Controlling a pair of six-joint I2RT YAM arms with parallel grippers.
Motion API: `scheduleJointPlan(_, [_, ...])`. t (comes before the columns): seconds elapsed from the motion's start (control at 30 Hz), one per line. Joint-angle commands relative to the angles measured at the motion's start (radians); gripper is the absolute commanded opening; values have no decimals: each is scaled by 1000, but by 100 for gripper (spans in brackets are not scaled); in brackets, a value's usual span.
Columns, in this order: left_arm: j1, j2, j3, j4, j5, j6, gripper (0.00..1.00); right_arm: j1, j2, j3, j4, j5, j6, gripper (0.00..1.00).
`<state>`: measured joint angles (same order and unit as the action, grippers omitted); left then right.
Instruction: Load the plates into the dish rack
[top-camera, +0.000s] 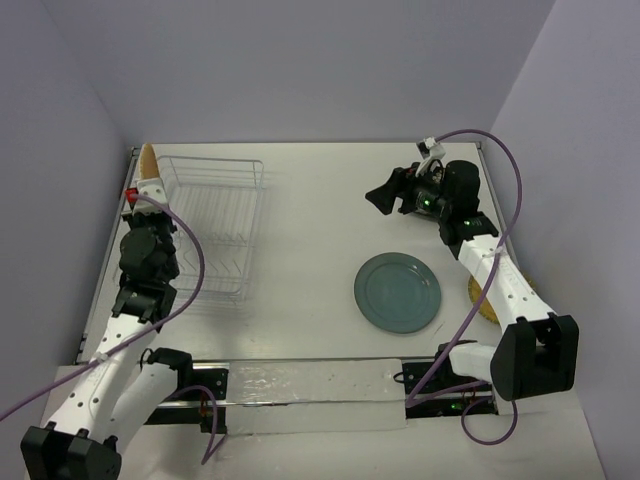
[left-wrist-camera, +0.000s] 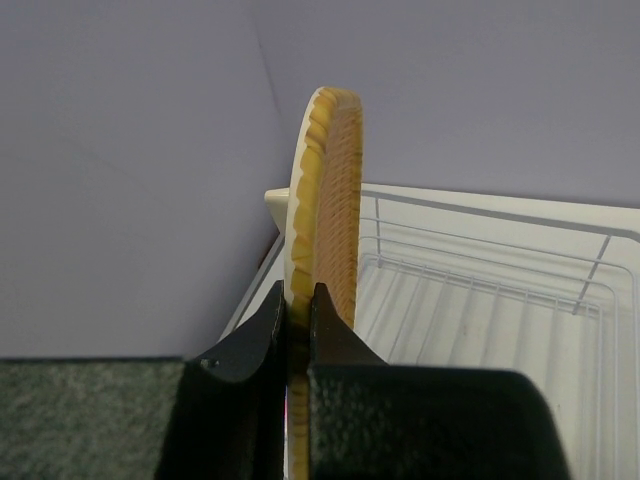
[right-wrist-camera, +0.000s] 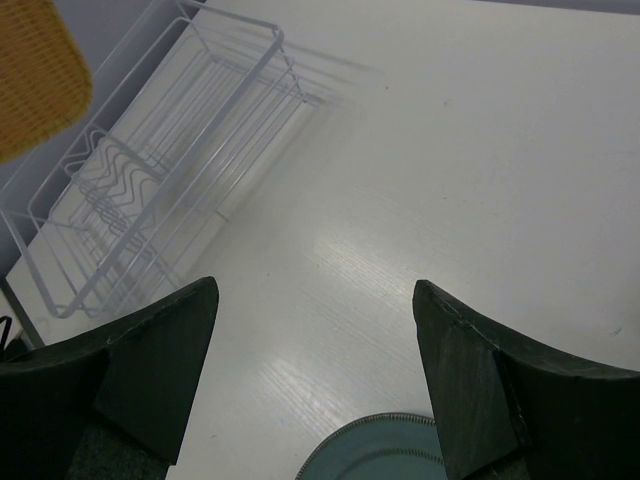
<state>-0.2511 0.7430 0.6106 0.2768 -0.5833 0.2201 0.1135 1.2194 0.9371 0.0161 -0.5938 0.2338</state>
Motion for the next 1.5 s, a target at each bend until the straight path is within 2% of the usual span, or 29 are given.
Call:
scheduleJointPlan(0.0, [42,-103,-66,321,45,49,0,-6,-6,49,60,-39,-19,85])
scheduleJointPlan(0.17, [105,-154,-229,528,56,94,0,-6,20,58,66,-80,-15,84])
scheduleJointPlan(0.37, [156,-95,-244,522,119,90,0,-5,35,65,65,-94,-22,84])
scheduleJointPlan(0.43, [186,-96,-231,472,188,81,0,-8,35,63,64,-89,-27,84])
scheduleJointPlan(0.57, [239,-111,-204,343,408,109,0,-8,43,67,62,-86,-33,84])
scheduleJointPlan(0.67, [321,-119,-181,238,593,110,0,-8,61,77,58,-93,-34,84])
scheduleJointPlan(0.77, [351,-110,-166,189,666,71,0,-8,80,86,57,-98,-33,84])
scheduleJointPlan(1.07, [356,7,-133,155,655,4,0,-8,92,92,54,-122,-27,82])
scheduleJointPlan(1.47, [357,-85,-199,144,551,-113,0,-6,101,104,56,-150,-16,81])
